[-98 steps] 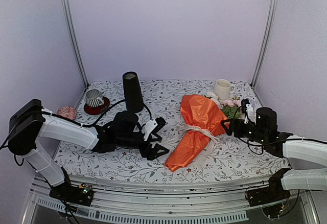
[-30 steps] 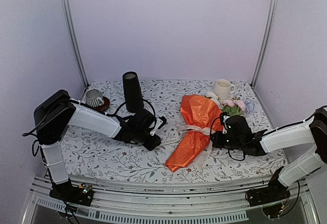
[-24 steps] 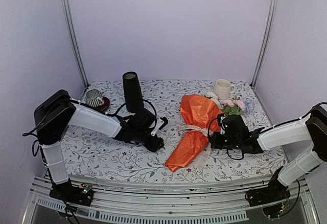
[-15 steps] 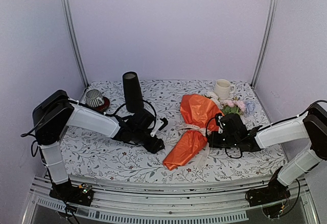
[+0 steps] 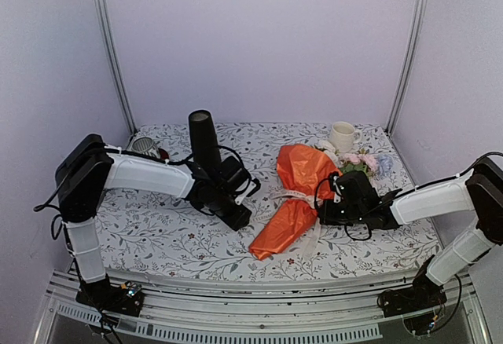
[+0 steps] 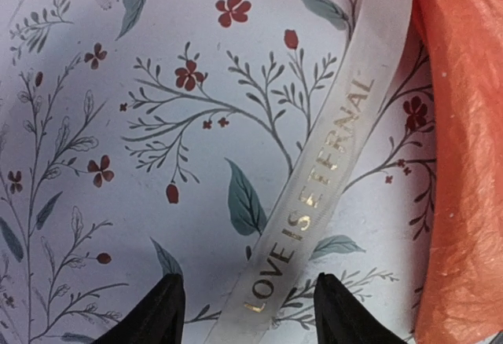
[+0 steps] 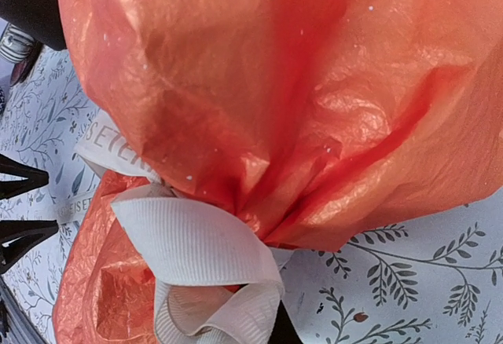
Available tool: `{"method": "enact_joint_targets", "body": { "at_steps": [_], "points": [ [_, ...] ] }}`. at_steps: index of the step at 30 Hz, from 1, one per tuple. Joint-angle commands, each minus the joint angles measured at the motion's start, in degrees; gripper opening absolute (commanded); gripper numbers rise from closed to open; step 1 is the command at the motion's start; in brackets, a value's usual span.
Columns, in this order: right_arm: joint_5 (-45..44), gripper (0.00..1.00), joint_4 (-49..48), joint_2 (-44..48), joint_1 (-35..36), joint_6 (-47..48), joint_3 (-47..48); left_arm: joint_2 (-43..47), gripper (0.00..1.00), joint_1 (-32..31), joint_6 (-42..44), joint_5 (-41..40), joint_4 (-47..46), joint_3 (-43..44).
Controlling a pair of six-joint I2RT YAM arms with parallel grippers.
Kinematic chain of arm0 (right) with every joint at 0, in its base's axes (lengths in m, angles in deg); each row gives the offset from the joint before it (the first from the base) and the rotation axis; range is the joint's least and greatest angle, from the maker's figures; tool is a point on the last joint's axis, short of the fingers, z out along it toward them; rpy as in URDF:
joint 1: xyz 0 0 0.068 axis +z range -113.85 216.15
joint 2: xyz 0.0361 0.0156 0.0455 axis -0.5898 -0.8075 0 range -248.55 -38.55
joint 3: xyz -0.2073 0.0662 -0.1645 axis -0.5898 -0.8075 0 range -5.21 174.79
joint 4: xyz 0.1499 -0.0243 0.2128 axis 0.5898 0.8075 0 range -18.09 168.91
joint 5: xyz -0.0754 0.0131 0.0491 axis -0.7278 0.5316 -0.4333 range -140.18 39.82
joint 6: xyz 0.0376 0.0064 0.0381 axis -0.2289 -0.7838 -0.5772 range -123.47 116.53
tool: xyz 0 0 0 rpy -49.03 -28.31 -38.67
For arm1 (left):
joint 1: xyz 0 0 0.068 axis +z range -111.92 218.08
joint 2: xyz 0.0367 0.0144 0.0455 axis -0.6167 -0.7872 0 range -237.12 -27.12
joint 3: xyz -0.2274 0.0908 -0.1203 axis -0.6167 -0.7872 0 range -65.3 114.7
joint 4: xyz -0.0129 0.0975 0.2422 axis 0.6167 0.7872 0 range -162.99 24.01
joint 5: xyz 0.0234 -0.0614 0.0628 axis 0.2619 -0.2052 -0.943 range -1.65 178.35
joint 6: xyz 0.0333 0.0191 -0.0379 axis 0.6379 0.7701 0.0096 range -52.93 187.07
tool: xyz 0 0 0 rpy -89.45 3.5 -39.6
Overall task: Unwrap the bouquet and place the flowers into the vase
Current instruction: Untie the ribbon from the tied bouquet.
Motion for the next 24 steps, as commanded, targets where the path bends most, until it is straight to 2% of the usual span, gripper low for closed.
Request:
{"method": "enact_joint_targets", "body": {
  "at_steps": [1,4,8,13,19,24],
  "points": [
    [0.2,0.04,0.8,-0.5,0.2,0.0,1.9,-2.4,0.60,-1.5,-0.7,-1.8,14.1,6.9],
    [0.3,0.04,0.8,-0.9,0.2,0.0,1.8,-5.6,0.60,-1.6,-1.0,-0.5,19.5,10.7],
    [0.4,0.04,0.8,-1.6,0.2,0.2,1.8,-6.5,0.61,-2.1,-0.4,2.3,22.0,14.2],
    [0.5,0.04,0.8,-1.3,0.2,0.3,1.4,-9.3,0.63,-2.8,-0.9,-1.8,27.2,19.7],
    [0.9,0.04,0.6,-0.3,0.2,0.1,0.4,-11.9,0.66,-2.6,0.8,-2.5,29.5,22.0],
    [1.2,0.04,-0.1,0.0,0.2,-0.1,-0.4,-13.6,0.62,-2.2,1.1,-3.9,30.5,23.3]
  ]
}}
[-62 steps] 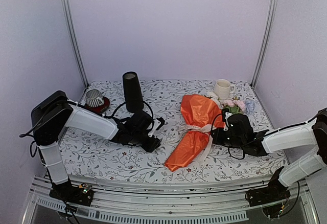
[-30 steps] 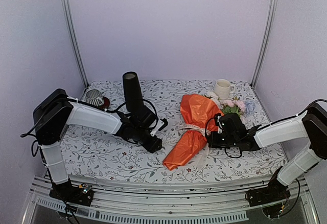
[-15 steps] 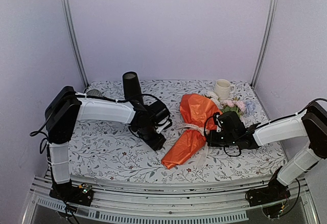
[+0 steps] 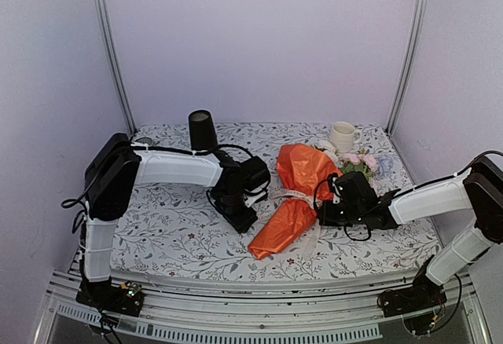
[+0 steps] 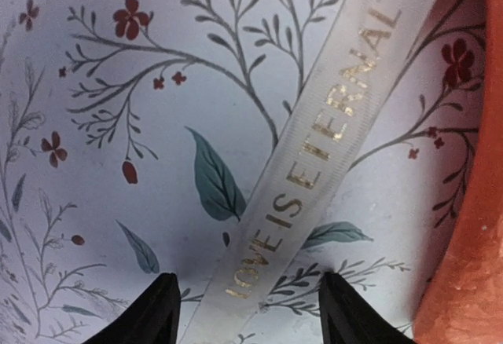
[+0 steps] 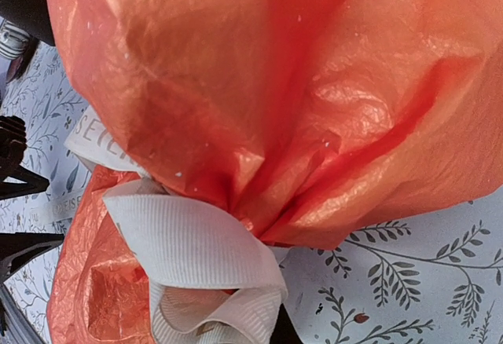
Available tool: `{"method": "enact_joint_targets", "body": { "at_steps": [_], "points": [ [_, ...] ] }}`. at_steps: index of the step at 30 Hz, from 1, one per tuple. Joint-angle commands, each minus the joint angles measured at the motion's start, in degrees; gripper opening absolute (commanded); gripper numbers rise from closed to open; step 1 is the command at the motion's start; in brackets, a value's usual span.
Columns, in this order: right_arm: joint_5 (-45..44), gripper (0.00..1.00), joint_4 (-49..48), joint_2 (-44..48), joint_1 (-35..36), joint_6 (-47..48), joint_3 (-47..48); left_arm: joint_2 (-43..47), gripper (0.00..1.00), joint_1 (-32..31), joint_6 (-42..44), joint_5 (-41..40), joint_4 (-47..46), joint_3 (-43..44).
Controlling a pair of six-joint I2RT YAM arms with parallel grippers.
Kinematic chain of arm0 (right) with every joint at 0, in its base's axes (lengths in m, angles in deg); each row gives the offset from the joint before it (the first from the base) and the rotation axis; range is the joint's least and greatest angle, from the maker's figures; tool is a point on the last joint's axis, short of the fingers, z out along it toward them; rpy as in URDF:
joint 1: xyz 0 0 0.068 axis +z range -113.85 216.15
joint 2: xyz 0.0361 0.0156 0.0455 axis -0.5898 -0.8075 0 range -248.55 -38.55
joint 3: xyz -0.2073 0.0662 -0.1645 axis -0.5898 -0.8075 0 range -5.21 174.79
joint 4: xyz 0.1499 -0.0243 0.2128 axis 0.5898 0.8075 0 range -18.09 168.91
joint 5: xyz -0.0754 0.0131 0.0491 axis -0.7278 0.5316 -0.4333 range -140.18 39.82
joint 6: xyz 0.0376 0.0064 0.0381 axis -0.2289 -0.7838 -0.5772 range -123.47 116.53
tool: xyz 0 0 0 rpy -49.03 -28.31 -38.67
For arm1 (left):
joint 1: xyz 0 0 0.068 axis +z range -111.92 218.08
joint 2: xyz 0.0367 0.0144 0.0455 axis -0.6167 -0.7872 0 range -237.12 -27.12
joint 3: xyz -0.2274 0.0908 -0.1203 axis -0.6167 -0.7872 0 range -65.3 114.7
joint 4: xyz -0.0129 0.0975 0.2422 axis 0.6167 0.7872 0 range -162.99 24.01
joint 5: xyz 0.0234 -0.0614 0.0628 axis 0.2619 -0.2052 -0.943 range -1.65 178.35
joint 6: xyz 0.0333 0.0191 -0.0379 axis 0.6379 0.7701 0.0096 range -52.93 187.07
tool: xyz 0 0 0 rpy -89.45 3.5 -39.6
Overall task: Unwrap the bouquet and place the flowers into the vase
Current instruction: Untie the ribbon from the tied bouquet.
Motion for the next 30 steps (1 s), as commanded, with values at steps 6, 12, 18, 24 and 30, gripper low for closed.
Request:
{"method": "enact_joint_targets", "body": {
  "at_steps": [6,12,18,24,30],
  "points": [
    [2.1,0.04,-1.9,-0.4,0.3,-0.4,-1.3,-2.5,0.60,1.4,1.9,0.8,1.4,1.1],
    [2.5,0.04,-2.3,-0.9,0.3,-0.4,-1.3,-3.9,0.51,2.5,5.0,6.2,0.2,-0.9],
    [2.5,0.04,-2.5,-0.1,0.3,-0.7,-1.7,-4.0,0.43,2.6,4.8,7.6,0.3,-1.4],
    [2.8,0.04,-2.7,0.4,0.3,-0.8,-1.9,-4.0,0.26,2.7,4.4,8.2,0.3,-1.5],
    [2.6,0.04,-2.7,1.1,0.3,-0.8,-2.2,-3.6,0.00,2.8,4.1,6.6,-0.1,-1.9]
  ]
}}
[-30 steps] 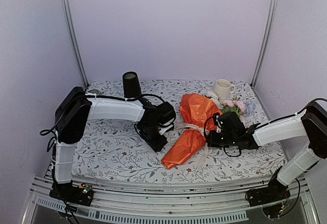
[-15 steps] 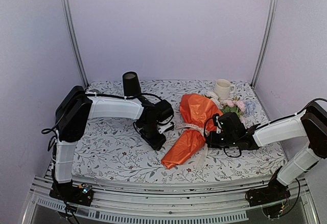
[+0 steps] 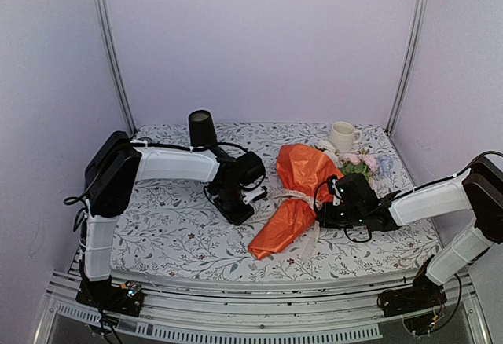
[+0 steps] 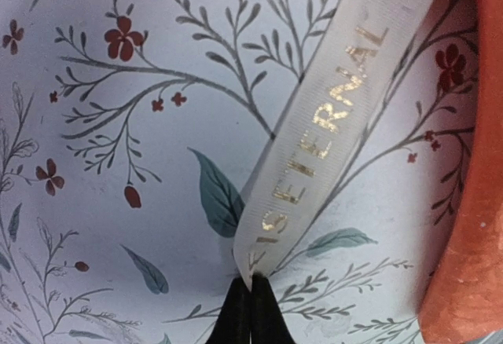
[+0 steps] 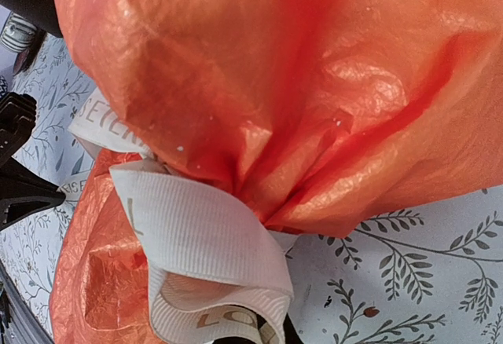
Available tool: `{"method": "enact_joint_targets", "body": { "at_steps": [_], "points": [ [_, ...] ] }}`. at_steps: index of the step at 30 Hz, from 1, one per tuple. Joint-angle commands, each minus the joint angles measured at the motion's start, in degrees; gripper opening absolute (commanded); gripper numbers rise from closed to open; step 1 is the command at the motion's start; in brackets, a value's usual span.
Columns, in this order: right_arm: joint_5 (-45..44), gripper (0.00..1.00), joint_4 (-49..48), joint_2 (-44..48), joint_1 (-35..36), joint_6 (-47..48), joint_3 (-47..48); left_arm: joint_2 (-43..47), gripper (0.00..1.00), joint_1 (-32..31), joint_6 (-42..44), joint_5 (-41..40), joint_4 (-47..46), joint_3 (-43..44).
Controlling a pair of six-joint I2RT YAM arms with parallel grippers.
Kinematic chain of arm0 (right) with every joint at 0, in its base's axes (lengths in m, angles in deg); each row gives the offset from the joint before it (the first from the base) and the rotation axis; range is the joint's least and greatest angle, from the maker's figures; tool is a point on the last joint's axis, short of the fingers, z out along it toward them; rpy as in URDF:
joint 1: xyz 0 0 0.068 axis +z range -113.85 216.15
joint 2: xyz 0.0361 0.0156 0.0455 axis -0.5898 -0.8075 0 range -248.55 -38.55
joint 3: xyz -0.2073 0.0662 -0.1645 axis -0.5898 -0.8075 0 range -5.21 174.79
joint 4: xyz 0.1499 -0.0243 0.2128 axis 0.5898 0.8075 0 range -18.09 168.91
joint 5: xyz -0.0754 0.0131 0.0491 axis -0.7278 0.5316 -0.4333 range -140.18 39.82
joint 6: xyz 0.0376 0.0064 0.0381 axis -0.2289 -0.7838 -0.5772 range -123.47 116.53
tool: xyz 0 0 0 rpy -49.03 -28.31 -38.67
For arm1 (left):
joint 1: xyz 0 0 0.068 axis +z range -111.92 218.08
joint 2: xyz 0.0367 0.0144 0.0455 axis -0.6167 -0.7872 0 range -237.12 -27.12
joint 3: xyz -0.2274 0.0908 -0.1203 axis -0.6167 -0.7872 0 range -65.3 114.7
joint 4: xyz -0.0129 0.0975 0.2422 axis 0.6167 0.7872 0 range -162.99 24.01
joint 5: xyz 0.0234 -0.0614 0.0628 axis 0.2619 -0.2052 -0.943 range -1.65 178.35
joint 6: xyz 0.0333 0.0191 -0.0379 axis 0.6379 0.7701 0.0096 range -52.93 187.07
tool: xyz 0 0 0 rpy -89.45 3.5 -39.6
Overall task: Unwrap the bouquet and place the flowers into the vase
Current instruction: Untie the ribbon from the tied bouquet.
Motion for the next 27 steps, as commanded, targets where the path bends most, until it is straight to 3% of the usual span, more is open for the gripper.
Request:
{"method": "enact_joint_targets", "body": {
  "at_steps": [1,10,27],
  "points": [
    [0.4,0.04,-1.3,1.2,0.3,-0.5,-1.1,-2.1,0.00,0.1,-0.5,0.1,0.3,-2.4],
    [-2.3,0.04,-1.0,3.9,0.3,-1.9,-2.7,7.1,0.00,0.1,-4.5,-5.8,-5.9,-3.3],
    [-13.1,0.04,2.2,13.5,0.3,-8.8,-8.1,28.5,0.00,3.3,-12.6,-16.5,-23.6,-18.3]
  ]
}}
